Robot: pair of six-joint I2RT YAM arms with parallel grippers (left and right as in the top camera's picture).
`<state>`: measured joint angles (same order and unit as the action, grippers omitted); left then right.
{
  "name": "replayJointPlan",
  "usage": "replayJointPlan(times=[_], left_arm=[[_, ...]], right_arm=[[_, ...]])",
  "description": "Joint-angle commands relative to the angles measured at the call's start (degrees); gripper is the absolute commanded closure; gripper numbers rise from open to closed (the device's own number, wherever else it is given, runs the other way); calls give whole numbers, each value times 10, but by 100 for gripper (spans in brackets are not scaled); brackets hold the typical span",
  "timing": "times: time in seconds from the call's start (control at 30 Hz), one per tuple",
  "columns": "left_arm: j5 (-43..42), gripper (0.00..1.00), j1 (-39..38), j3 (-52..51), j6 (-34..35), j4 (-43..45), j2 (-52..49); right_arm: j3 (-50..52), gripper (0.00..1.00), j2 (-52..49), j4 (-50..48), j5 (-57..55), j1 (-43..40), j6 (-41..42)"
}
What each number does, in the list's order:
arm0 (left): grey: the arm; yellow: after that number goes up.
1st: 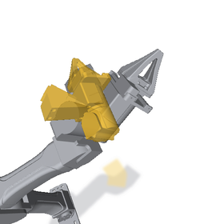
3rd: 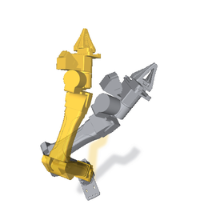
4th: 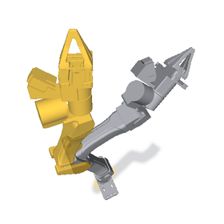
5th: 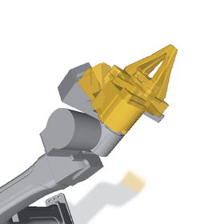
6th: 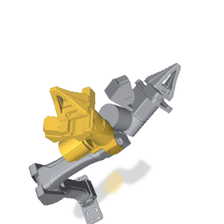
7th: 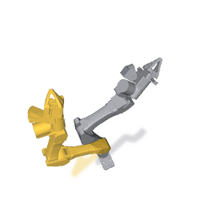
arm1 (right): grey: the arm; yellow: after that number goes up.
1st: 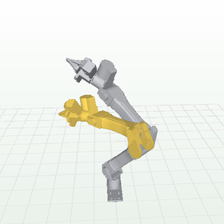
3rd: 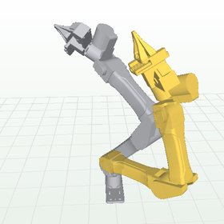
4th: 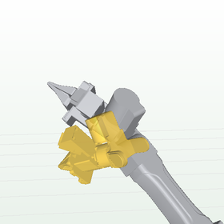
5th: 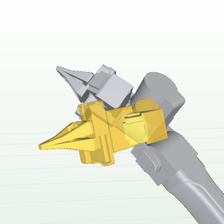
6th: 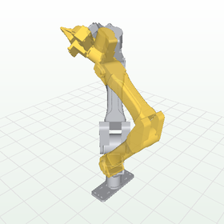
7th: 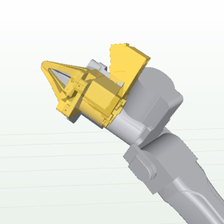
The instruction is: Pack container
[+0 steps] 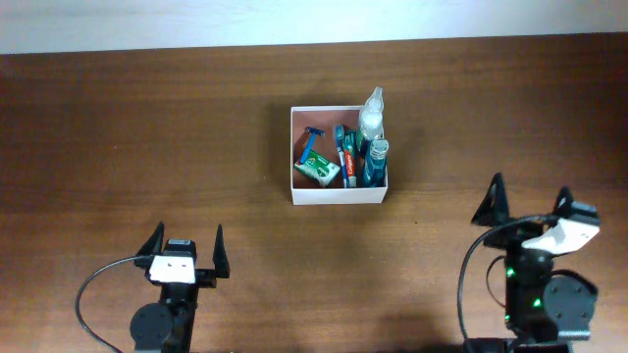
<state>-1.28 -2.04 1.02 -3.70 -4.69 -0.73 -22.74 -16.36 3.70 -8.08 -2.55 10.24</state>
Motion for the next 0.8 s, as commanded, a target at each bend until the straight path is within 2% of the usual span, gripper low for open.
replayJointPlan(times=[0.0,0.2,0.53,0.77], left_arm=[[4,1,5,-5,-9,1,4],[4,1,5,-5,-9,1,4],[4,1,5,-5,-9,1,4],[4,1,5,-5,-9,1,4]], right_arm=[[34,2,31,-16,2,25,-5],[78,2,78,-32,2,57,-5],[114,2,157,-35,2,60,-6],[117,2,162,-37,1,60,-6]])
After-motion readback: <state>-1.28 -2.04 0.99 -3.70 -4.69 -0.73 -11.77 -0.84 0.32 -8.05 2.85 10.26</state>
